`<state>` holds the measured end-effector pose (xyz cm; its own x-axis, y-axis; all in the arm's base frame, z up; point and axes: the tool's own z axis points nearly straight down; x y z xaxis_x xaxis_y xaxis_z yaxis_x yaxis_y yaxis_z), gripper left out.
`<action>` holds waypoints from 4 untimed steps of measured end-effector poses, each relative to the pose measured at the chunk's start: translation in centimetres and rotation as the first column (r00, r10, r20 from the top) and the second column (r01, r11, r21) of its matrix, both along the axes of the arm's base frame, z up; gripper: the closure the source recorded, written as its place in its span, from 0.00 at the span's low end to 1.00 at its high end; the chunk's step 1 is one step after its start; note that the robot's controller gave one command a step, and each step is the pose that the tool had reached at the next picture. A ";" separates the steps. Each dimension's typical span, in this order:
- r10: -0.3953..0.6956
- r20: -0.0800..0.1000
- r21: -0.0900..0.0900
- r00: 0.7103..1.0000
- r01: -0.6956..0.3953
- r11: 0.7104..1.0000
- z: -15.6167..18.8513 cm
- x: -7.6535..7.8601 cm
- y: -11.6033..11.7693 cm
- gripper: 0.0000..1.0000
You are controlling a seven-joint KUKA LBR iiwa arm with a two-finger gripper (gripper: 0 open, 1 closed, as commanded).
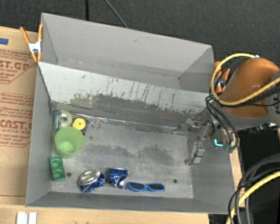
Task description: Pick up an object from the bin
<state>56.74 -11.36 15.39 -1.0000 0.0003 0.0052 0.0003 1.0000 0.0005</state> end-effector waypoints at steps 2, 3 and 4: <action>0.316 0.012 0.001 0.949 -0.316 0.949 -7.6 -7.9 12.7 0.00; 0.311 0.005 0.000 0.950 -0.311 0.950 -7.6 -8.0 12.4 1.00; 0.281 0.015 -0.004 0.959 -0.281 0.960 7.9 -6.7 10.4 1.00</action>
Offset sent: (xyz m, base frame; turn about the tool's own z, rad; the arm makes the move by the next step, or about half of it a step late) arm -0.0569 0.0540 -0.0553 -0.2031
